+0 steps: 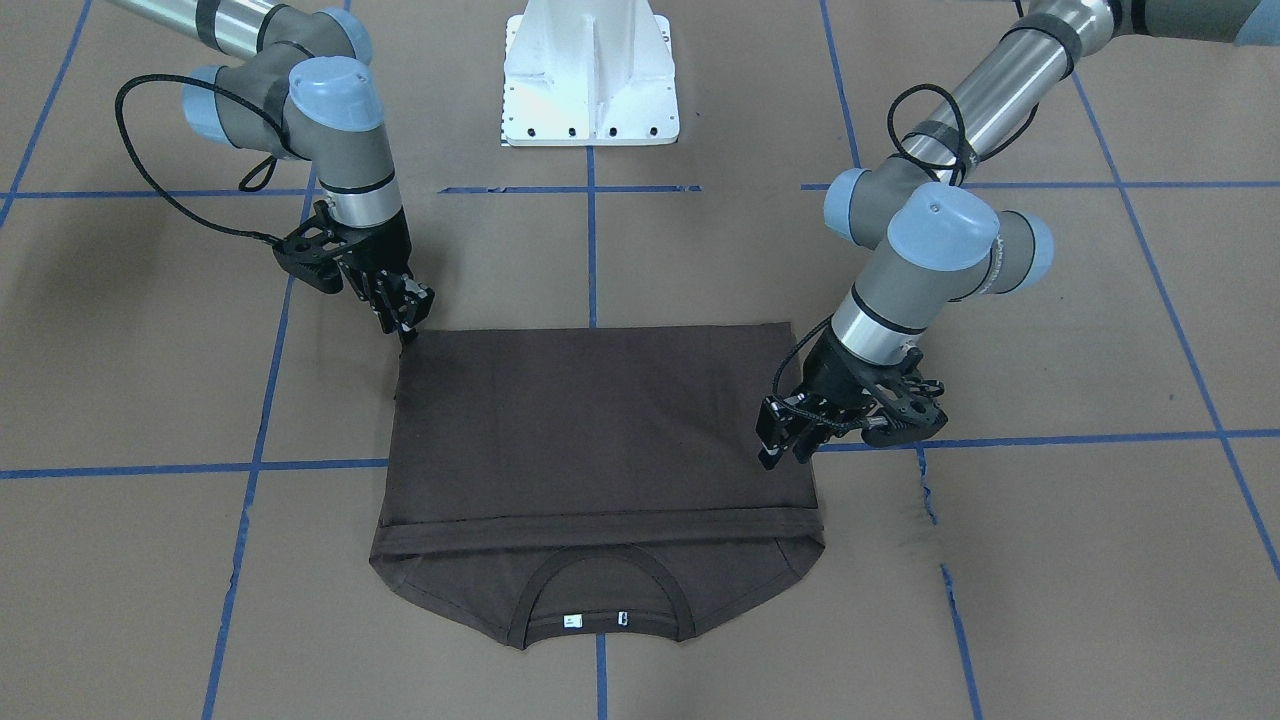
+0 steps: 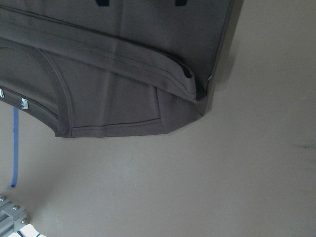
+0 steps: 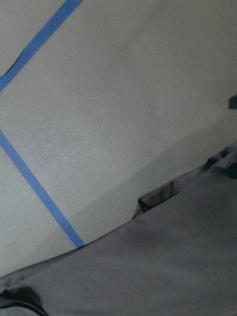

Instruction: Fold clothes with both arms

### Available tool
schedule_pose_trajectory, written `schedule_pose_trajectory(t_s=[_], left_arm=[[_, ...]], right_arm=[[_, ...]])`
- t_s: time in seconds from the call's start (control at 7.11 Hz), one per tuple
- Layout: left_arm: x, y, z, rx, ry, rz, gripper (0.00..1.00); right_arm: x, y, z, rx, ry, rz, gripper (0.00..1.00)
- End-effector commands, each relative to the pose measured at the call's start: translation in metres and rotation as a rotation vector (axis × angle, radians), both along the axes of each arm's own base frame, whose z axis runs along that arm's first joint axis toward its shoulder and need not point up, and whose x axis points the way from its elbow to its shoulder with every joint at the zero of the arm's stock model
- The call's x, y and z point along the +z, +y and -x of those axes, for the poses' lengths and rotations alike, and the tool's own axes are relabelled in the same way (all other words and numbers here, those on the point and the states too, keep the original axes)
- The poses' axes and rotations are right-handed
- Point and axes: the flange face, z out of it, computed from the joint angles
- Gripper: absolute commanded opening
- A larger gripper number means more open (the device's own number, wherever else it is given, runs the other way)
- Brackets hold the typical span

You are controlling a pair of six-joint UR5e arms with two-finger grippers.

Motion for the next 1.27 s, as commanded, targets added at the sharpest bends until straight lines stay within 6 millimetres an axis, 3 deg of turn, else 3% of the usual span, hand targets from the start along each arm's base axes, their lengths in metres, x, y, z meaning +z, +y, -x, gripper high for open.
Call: schedule_pose_trajectory(t_s=[0.0, 0.7, 1.13], left_arm=[[0.001, 0.000, 0.000, 0.001, -0.002, 0.000, 0.54], [0.000, 0.001, 0.000, 0.008, 0.003, 0.000, 0.54], [0.006, 0.007, 0.003, 0.034, 0.032, -0.010, 0.54]], right_arm=[[-0.003, 0.000, 0.000, -0.001, -0.006, -0.002, 0.00], [-0.013, 0.001, -0.008, -0.002, -0.026, -0.007, 0.00], [-0.027, 0.015, -0.026, -0.039, -0.071, 0.006, 0.00]])
